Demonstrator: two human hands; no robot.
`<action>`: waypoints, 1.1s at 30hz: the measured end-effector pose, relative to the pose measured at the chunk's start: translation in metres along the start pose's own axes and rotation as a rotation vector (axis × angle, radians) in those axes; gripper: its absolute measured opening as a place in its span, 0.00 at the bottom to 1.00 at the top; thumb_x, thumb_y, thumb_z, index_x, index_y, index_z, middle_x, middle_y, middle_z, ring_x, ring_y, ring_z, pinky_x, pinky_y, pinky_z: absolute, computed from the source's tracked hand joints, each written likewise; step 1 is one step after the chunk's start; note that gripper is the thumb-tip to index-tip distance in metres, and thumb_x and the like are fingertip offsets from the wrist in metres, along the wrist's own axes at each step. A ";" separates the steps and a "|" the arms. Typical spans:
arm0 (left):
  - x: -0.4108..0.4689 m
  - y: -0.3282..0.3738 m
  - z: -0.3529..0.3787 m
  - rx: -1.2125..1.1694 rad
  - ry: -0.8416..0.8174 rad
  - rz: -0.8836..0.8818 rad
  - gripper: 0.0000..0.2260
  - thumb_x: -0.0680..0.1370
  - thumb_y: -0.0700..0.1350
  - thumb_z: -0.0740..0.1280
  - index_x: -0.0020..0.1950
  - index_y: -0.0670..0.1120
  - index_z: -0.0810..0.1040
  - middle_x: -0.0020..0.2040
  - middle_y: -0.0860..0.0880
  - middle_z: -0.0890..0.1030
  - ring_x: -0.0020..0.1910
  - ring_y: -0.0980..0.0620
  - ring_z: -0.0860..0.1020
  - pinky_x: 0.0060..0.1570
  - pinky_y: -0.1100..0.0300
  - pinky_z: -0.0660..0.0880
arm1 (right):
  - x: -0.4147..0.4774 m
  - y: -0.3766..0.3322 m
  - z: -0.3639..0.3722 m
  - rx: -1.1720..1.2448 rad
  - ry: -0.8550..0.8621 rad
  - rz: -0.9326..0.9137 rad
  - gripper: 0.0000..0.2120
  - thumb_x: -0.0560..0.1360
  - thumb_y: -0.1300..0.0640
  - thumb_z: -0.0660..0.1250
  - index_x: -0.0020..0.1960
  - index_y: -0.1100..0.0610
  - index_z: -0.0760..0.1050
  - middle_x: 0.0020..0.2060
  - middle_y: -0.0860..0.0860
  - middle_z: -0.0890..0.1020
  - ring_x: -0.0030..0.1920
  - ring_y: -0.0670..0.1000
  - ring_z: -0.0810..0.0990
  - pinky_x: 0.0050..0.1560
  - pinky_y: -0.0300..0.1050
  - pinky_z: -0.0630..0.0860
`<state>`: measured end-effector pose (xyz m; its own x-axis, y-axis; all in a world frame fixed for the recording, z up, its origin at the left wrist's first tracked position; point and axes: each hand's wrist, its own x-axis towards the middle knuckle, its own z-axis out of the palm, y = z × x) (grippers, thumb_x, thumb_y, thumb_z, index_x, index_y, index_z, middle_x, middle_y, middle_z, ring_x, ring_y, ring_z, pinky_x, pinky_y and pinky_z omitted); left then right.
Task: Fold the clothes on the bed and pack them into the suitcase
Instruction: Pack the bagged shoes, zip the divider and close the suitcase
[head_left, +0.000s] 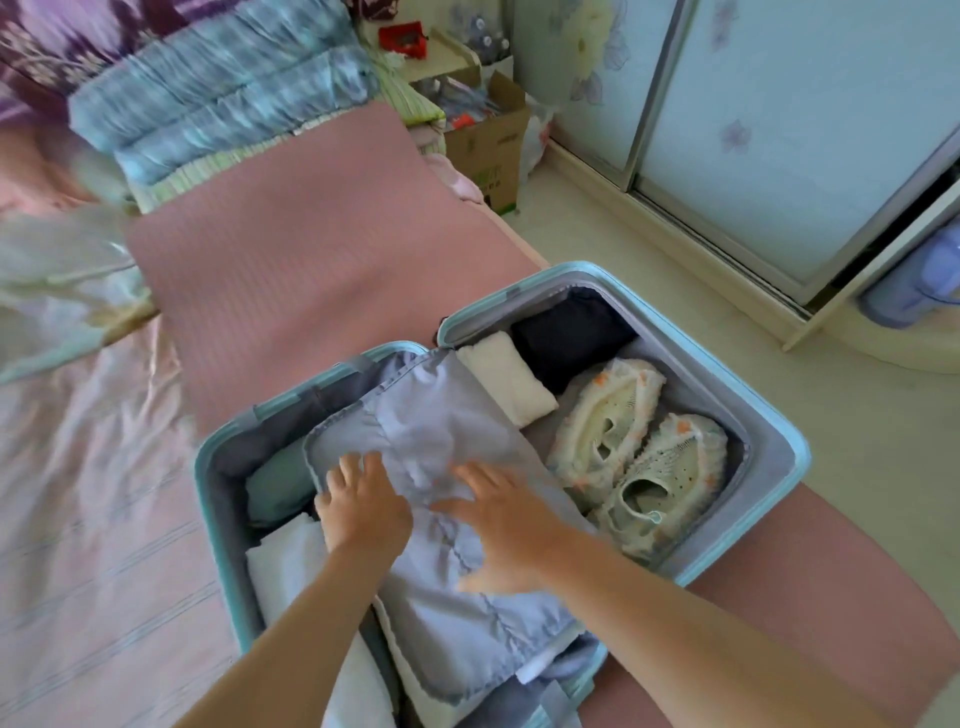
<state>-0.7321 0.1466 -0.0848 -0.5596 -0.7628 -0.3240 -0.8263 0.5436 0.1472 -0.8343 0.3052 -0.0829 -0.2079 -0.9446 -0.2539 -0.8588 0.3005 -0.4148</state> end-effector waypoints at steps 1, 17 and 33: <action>-0.006 -0.016 0.002 0.012 -0.045 -0.059 0.25 0.80 0.52 0.63 0.73 0.47 0.60 0.71 0.45 0.62 0.70 0.42 0.63 0.66 0.49 0.65 | -0.002 -0.012 0.012 -0.004 -0.070 0.002 0.47 0.66 0.35 0.75 0.79 0.44 0.58 0.80 0.54 0.49 0.79 0.54 0.44 0.77 0.56 0.47; -0.033 -0.037 0.000 -0.748 -0.078 -0.287 0.29 0.74 0.39 0.68 0.72 0.43 0.59 0.66 0.40 0.67 0.51 0.40 0.75 0.43 0.54 0.73 | -0.006 -0.072 0.045 -0.210 0.268 0.330 0.23 0.46 0.59 0.82 0.28 0.48 0.69 0.21 0.45 0.69 0.21 0.48 0.73 0.27 0.37 0.64; -0.004 0.193 -0.081 -0.639 0.069 0.656 0.34 0.79 0.40 0.62 0.76 0.68 0.52 0.70 0.55 0.71 0.60 0.49 0.74 0.60 0.50 0.74 | -0.067 0.127 -0.145 -0.223 0.456 0.846 0.22 0.78 0.65 0.60 0.70 0.57 0.61 0.57 0.56 0.79 0.54 0.60 0.82 0.50 0.52 0.76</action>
<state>-0.8943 0.2259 0.0209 -0.9145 -0.4001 0.0602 -0.2085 0.5936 0.7772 -0.9976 0.3873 0.0081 -0.9148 -0.4038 -0.0101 -0.4024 0.9131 -0.0653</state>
